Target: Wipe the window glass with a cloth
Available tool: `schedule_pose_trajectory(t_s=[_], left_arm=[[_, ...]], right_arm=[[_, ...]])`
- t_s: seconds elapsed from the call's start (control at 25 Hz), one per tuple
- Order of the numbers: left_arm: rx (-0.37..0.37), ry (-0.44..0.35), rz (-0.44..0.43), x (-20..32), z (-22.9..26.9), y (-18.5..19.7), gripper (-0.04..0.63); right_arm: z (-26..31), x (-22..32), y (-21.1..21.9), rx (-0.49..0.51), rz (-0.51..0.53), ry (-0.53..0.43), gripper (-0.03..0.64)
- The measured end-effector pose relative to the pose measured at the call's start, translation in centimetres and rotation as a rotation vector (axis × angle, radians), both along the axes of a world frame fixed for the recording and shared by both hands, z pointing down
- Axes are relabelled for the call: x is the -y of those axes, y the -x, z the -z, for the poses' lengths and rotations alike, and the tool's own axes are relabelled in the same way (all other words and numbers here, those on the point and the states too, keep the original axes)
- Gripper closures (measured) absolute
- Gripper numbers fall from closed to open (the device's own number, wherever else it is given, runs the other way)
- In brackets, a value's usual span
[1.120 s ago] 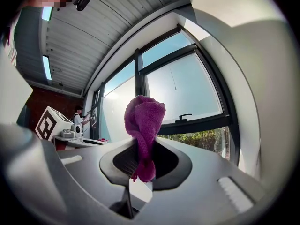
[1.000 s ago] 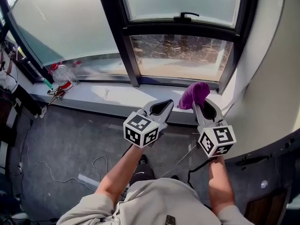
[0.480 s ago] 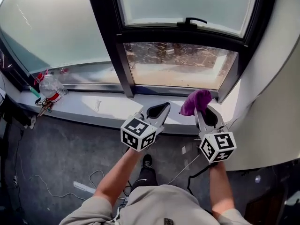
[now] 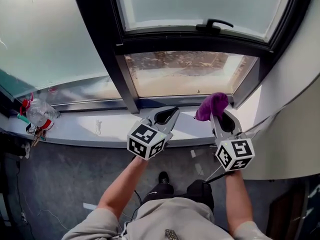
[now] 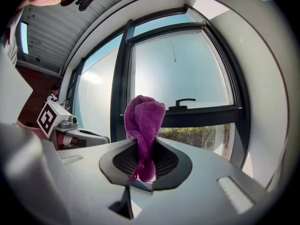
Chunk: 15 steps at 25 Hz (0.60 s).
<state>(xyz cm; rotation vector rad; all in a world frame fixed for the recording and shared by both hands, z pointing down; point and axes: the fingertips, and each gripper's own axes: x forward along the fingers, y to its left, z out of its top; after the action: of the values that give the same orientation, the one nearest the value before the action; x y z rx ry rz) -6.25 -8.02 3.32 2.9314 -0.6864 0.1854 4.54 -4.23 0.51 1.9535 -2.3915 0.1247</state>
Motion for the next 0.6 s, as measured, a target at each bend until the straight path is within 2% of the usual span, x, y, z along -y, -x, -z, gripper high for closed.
schedule_pose_trajectory(t_s=[0.28, 0.6], left_arm=[[-0.004, 0.038, -0.040, 3.6, -2.0, 0.1, 0.594], [0.019, 0.043, 0.002, 7.5, -3.9, -0.4, 0.594]], right_arm=[[-1.7, 3.8, -0.6, 0.005, -0.050, 0.045, 0.536], [-4.2, 7.8, -2.0, -0.005, -0.035, 0.044, 0.537]])
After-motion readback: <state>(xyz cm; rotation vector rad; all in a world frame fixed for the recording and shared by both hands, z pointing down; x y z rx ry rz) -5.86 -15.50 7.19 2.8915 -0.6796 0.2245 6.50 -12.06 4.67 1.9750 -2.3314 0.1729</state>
